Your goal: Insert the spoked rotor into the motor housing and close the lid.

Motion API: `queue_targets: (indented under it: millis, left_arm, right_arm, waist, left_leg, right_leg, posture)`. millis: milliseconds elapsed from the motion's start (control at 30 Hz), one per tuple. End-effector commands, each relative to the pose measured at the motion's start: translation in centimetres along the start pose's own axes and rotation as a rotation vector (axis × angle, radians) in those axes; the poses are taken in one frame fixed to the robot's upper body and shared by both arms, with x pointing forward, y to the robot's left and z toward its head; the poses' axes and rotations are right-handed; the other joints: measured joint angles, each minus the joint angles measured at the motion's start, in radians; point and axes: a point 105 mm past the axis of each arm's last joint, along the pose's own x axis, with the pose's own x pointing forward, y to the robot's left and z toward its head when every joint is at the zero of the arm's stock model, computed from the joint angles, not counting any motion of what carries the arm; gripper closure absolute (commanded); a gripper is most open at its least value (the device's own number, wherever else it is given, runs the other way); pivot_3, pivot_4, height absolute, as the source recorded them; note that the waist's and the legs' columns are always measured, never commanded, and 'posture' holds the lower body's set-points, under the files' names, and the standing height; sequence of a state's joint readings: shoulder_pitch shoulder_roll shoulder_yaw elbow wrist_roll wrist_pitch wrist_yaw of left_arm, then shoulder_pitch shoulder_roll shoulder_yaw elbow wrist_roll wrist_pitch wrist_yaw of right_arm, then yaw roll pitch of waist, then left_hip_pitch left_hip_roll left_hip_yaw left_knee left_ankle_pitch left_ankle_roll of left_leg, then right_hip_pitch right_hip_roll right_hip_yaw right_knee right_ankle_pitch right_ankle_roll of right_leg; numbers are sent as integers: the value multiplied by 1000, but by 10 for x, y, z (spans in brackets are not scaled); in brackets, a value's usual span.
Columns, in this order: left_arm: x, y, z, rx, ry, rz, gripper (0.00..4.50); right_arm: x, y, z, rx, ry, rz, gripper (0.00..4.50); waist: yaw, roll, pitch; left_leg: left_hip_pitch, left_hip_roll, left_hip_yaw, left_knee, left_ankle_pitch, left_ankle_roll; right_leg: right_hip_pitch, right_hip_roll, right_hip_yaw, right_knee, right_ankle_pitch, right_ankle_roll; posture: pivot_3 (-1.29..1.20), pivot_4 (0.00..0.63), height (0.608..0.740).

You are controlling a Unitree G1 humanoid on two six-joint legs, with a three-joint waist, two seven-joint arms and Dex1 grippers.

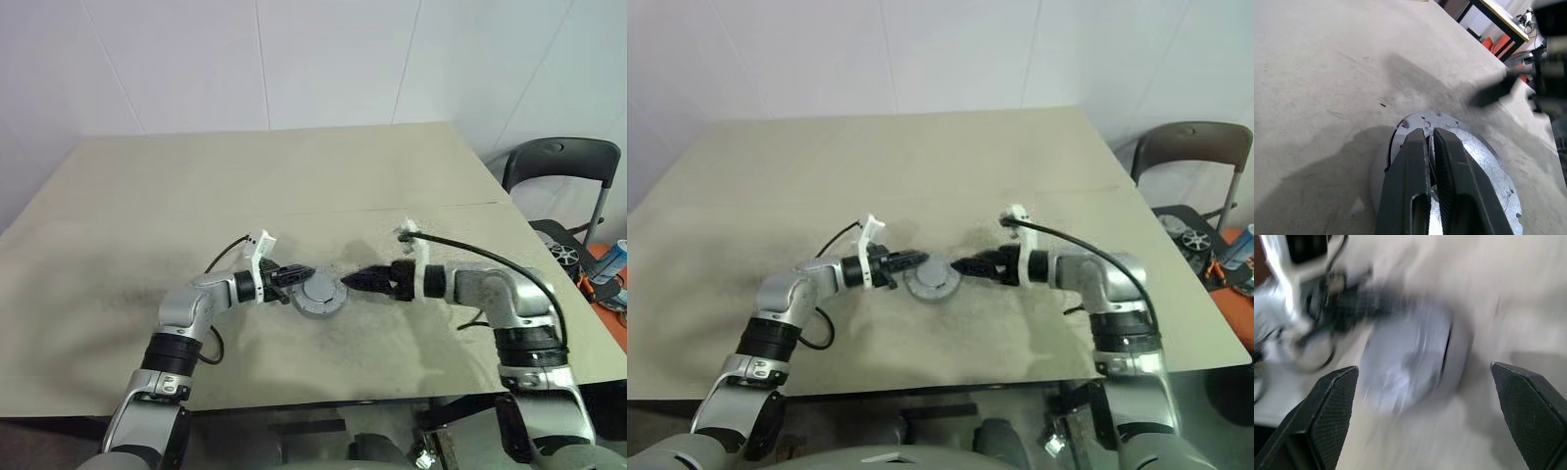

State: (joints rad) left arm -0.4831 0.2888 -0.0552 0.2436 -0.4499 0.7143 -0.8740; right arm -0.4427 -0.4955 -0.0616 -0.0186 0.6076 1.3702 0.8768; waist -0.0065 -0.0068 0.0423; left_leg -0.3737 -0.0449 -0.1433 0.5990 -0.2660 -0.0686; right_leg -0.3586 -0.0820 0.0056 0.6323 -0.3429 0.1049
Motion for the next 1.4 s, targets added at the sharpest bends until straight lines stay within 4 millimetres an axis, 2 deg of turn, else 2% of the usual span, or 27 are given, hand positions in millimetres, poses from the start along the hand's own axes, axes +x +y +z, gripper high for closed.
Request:
queue_targets:
  millis: [33,133,300,400,633,800,1000,1200,1400]
  left_arm:
    - [-4,7,-20,-39,70,39,4173]
    - [-5,7,-21,-39,71,41,4173]
    - [-7,8,-21,-39,76,43,4173]
    - [-8,9,-20,-38,77,46,4173]
    - [-5,8,-19,-37,74,48,4173]
    - [-4,9,-20,-37,74,49,4173]
    - [-2,13,-18,-32,67,58,4173]
    - [2,14,-14,-30,54,57,4173]
    - [4,15,-13,-29,50,56,4173]
  right_arm:
    - [3,17,-28,51,90,67,15]
    - [9,11,-33,79,79,25,15]
    - [28,-1,-18,114,-31,-43,15]
    - [40,0,-12,122,-59,-46,15]
    - [59,5,-21,128,-24,-37,15]
    - [72,10,-12,135,-37,-13,15]
    - [94,2,-7,184,-46,-33,15]
    - [100,-2,0,225,-82,-35,15]
    - [105,-12,7,273,-148,-74,15]
  waist:
    - [-3,0,0]
    - [-7,0,0]
    - [-14,-3,0]
    - [-13,-3,1]
    - [-11,-3,1]
    - [-12,-3,1]
    - [-32,-3,0]
    - [-38,-3,0]
    - [-39,-3,0]
  left_leg:
    - [0,0,0,0,0,0]
    - [1,-1,3,2,0,1]
    - [2,0,3,11,-3,6]
    - [5,0,4,14,-4,6]
    - [13,1,4,14,-3,6]
    - [17,3,5,14,-3,6]
    - [21,5,1,14,-3,5]
    - [33,5,-1,14,-3,5]
    - [36,6,-3,14,-3,4]
  right_leg:
    - [0,0,1,0,0,0]
    - [0,0,3,2,0,0]
    - [1,2,4,9,1,1]
    - [1,4,7,17,2,0]
    - [2,8,11,16,5,0]
    - [4,10,13,17,5,-1]
    - [4,20,21,17,11,-5]
    - [7,24,24,17,13,-9]
    - [5,24,24,17,17,-9]
  posture:
    - [0,0,740]
    - [0,0,740]
    - [0,0,740]
    - [0,0,740]
    - [0,0,740]
    - [0,0,740]
    - [0,0,740]
    - [0,0,740]
    - [0,0,740]
